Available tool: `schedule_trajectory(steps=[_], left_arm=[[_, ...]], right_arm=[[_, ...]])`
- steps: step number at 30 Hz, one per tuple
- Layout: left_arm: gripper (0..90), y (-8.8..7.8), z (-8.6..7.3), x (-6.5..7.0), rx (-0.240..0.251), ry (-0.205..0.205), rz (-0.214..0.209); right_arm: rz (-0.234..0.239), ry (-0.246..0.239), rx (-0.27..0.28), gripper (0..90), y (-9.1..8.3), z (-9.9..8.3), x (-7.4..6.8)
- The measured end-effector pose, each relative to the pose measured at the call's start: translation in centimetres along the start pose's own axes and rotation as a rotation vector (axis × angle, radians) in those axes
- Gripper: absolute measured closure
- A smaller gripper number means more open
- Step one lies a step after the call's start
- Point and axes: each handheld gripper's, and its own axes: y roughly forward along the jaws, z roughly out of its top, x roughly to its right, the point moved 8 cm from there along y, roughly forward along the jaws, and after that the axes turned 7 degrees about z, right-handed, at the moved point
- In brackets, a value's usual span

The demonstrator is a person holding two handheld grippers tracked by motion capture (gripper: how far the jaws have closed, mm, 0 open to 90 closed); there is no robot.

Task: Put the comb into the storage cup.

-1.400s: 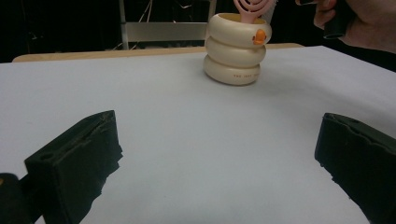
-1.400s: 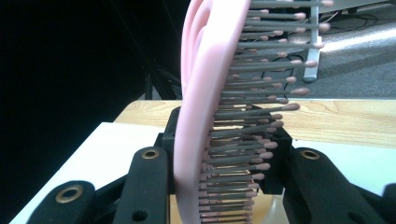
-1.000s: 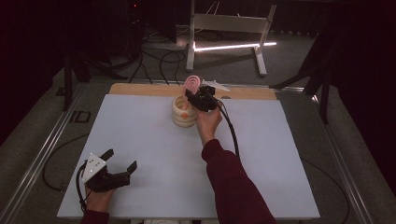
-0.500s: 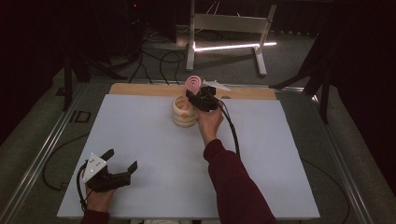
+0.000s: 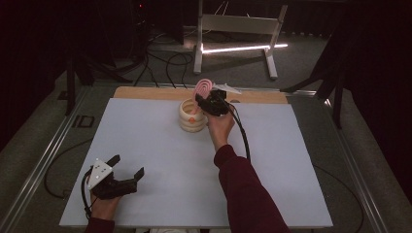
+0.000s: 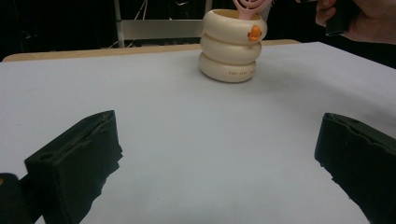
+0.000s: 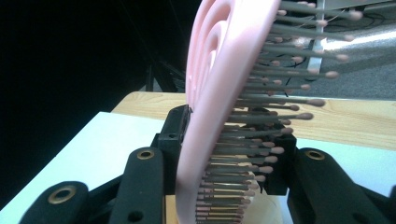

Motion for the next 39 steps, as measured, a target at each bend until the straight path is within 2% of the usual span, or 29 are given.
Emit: schedule_trajectory(steps=[8,20,27,29,31,35,39], left_arm=[[0.7,0.0,0.0,0.0,-0.004,0.004,0.0],[0.7,0.0,-0.1,0.1,-0.004,0.003,0.0],[0.7,0.0,-0.1,0.0,-0.004,0.003,0.001],[0.7,0.0,-0.1,0.0,-0.004,0.003,0.001],[0.7,0.0,-0.1,0.0,-0.004,0.003,0.001],[0.7,0.0,-0.1,0.1,-0.004,0.003,0.001],[0.7,0.0,-0.1,0.1,-0.005,0.004,0.002]], right_arm=[[-0.001,-0.013,-0.014,59.7,-0.1,-0.1,0.3],[-0.031,-0.015,-0.02,55.8,-0.4,-0.2,0.8],[-0.028,-0.031,-0.036,50.3,-0.5,-0.4,1.0],[-0.025,-0.018,-0.051,43.4,-0.6,-0.5,1.2],[-0.027,-0.004,-0.061,40.2,-0.7,-0.6,1.4],[-0.032,0.002,-0.072,27.8,-1.0,-0.8,1.8],[-0.031,-0.005,-0.086,18.9,-1.3,-1.1,2.0]])
